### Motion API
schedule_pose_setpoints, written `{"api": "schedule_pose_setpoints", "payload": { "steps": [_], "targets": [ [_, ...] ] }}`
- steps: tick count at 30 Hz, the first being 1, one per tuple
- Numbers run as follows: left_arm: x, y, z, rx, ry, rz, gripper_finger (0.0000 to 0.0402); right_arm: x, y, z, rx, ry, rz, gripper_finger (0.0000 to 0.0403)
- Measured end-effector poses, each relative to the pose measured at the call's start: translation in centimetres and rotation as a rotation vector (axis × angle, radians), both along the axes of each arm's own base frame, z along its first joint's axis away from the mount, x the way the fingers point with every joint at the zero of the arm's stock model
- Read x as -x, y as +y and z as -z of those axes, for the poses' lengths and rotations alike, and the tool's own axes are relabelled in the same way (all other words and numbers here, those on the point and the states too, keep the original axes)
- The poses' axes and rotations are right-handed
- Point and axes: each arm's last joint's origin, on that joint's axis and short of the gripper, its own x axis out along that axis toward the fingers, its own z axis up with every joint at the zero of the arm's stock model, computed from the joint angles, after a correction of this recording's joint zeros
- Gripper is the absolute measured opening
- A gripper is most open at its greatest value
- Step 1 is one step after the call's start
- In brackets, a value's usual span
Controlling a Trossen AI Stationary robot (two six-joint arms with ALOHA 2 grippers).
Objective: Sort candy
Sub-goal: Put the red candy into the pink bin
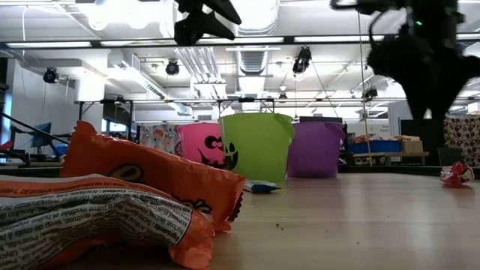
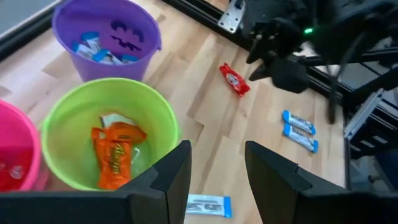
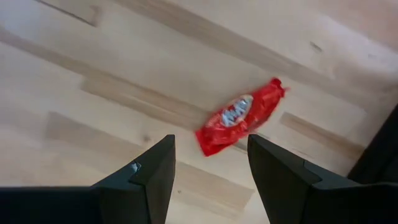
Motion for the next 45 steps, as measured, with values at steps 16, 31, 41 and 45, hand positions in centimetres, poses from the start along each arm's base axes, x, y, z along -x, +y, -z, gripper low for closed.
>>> {"api": "schedule_pose_setpoints", "payload": {
  "steps": [16,31,41,45],
  "targets": [
    [-0.1,-2.0,0.1,0.044,-0.004,-0.044,0.0134,2.1,0.2,6.2,-0.035,-0.031,0.119,0.0159],
    [-0.6,-2.1,0.7,0.058,0.016,-0.028,0.0134,2.4,0.1,7.2,-0.023,-0.044,0.041,0.001],
    [-0.6,-3.1,0.8,0.093,0.022,0.067,0.0134,1.8,0.4,3.4,0.056,-0.247,-0.049,0.0008],
    [-0.7,-3.6,0.9,0.101,0.025,0.075,0.0134,1.8,0.5,1.0,0.152,-0.367,-0.127,0.0008]
  ]
}}
